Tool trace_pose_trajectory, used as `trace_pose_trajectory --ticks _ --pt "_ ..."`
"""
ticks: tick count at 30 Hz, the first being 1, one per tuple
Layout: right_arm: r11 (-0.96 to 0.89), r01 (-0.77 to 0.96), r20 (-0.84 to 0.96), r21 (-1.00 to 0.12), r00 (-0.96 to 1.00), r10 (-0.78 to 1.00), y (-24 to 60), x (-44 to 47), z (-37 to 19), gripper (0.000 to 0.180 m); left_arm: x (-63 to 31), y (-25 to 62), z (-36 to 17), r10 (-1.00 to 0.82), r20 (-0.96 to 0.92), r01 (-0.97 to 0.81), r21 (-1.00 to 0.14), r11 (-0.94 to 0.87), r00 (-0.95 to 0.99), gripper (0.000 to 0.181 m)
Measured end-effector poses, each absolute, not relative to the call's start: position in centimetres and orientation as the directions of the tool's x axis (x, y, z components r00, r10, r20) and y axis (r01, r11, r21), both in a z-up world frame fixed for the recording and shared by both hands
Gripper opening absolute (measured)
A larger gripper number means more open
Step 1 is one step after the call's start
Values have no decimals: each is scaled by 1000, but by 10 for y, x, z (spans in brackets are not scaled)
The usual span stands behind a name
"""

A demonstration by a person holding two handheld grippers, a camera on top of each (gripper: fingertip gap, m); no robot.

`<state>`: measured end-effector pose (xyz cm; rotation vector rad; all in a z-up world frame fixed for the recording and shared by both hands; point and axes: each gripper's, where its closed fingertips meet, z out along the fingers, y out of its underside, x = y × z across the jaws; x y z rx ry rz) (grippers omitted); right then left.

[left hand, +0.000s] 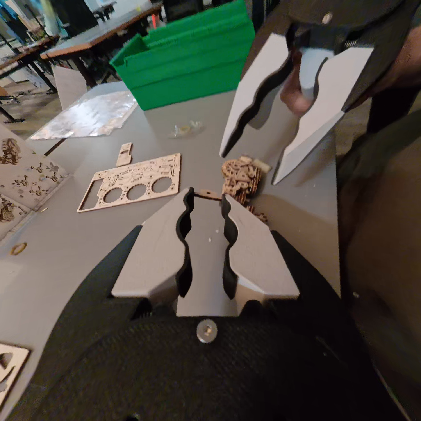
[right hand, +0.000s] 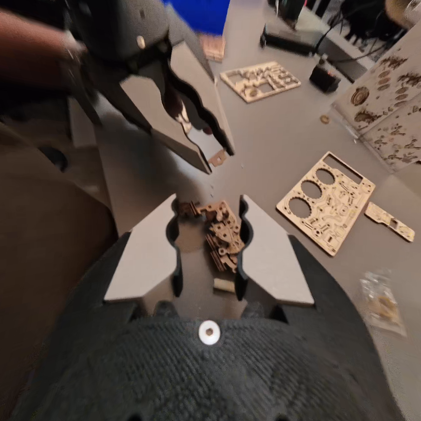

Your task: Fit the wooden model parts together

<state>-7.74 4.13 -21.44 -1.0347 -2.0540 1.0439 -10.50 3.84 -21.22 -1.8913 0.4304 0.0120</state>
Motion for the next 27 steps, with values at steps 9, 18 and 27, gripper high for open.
trace_pose_trajectory --ticks 9,18,27 --pt "-366 511 -624 -778 -563 542 35 -69 -166 20 -57 36 -172 -405 -130 -187 -977 -104 905 22" --pt "-475 631 -785 -614 -550 285 31 -61 -163 3 -49 36 -170 -422 -119 -173 -981 -91 899 22" --pt "-459 669 -807 -584 -540 240 24 -59 -165 3 -48 37 -171 -417 -116 -172 -980 -98 902 23"
